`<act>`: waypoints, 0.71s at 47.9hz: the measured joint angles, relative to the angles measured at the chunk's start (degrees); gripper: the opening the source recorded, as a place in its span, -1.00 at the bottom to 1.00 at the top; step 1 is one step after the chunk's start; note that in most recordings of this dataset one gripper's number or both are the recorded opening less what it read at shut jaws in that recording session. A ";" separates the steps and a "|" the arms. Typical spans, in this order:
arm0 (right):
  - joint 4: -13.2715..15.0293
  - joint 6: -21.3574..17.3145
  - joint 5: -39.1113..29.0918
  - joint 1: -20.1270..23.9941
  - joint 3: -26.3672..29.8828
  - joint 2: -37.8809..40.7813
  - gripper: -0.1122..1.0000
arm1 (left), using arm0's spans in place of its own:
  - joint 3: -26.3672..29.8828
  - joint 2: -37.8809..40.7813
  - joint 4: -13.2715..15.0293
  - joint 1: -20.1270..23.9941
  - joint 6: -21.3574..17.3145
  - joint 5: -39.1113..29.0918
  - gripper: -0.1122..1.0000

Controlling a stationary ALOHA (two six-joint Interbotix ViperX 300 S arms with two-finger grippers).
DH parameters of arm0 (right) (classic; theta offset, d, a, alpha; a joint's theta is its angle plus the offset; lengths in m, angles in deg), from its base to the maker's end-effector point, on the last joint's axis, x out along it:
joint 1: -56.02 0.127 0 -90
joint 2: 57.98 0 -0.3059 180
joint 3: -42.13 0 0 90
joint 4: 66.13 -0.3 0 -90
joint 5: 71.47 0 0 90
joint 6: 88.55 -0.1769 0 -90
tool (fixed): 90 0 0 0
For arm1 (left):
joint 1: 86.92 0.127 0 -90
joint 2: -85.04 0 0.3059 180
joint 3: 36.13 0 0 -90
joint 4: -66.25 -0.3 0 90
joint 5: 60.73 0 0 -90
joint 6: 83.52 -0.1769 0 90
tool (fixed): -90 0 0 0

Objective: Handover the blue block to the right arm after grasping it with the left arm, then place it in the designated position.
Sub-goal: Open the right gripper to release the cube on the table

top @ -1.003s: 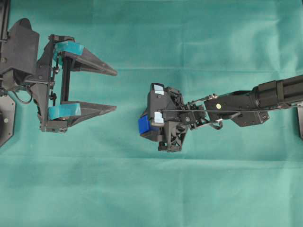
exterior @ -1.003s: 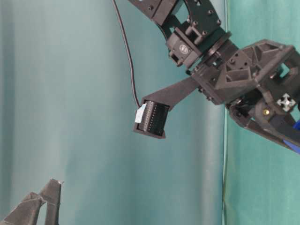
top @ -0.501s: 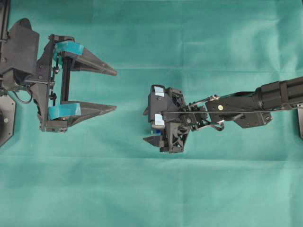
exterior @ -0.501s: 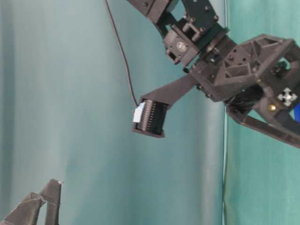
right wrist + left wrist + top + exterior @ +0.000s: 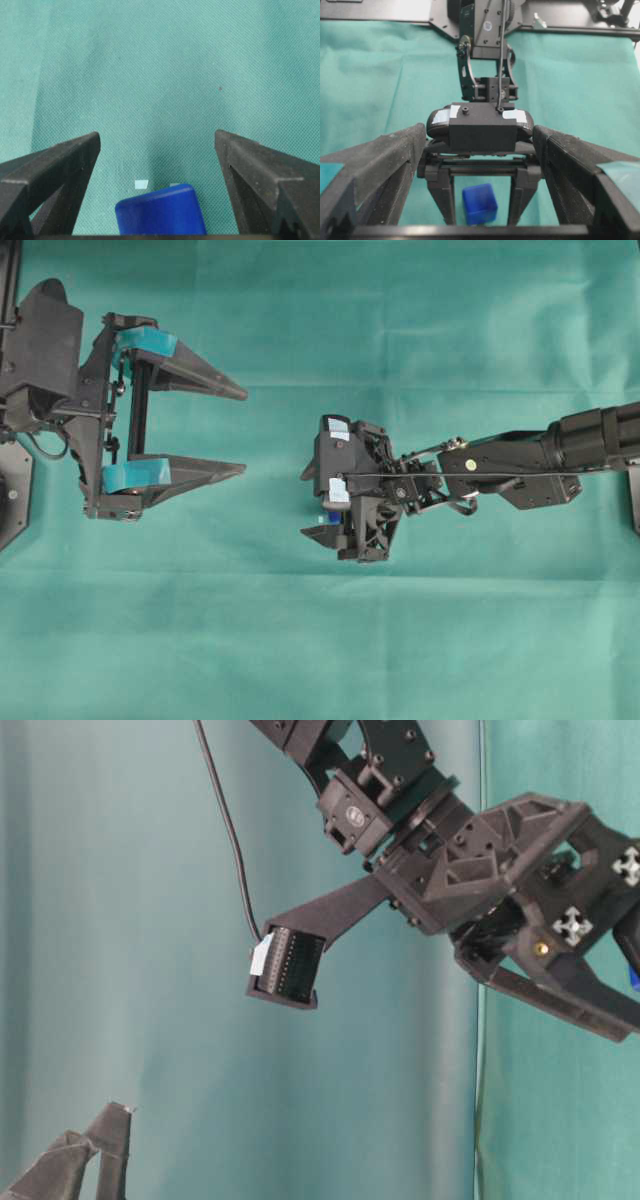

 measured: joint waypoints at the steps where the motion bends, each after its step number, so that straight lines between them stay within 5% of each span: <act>1: 0.00 0.00 0.00 0.00 -0.09 0.00 0.88 | 0.00 0.00 -0.09 0.00 0.00 0.00 1.00; 34: 2.46 0.53 -15.82 0.18 0.00 -19.60 0.87 | 0.00 0.00 0.00 0.00 0.00 -0.44 1.00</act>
